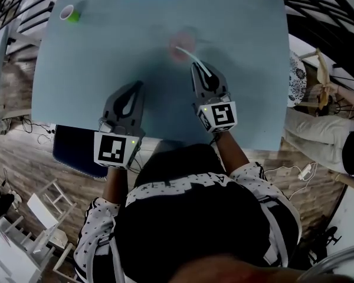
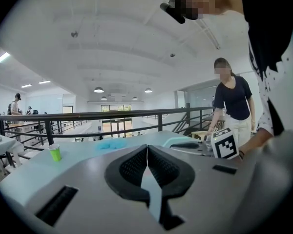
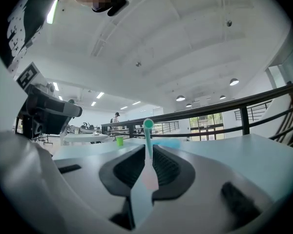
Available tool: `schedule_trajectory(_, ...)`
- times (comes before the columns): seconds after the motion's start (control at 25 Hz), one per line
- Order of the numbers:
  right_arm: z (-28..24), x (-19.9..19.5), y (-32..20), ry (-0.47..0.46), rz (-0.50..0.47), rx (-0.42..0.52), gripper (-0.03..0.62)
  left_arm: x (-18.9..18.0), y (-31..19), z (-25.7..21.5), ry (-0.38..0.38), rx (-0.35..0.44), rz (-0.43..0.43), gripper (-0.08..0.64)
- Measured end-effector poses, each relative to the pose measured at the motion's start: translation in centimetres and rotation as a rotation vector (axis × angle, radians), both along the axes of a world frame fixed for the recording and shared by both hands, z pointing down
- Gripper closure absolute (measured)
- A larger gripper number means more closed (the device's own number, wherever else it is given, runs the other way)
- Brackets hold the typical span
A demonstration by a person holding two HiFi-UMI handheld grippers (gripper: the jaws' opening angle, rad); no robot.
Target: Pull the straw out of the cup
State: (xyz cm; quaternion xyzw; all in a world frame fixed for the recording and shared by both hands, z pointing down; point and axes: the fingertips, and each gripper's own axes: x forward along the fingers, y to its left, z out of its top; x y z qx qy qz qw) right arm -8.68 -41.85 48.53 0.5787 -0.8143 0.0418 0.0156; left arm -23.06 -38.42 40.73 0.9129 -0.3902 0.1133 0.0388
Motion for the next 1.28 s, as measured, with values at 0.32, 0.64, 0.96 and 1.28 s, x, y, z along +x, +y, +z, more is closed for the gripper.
schedule_trajectory(0.32,-0.1,-0.7,-1.3,0.010,-0.033,0.004,0.558,-0.7,-0.7,0.1,-0.006,-0.002,-0.039,0.546)
schedule_trajectory(0.64,-0.3,-1.4,-2.5,-0.010,-0.040,0.006,0.543,-0.8,-0.9,0.2,-0.006,-0.010,-0.046,0.546)
schedule_trajectory(0.96,-0.4,-1.9,-3.4,-0.017,-0.038,-0.005,0.543,-1.8,-1.3,0.2,-0.003,-0.012,-0.068,0.546)
schedule_trajectory(1.28,-0.7,-1.9,-3.8,-0.004,-0.035,-0.008,0.545,-2.4,-1.4,0.0,0.002,-0.009,-0.086,0.546)
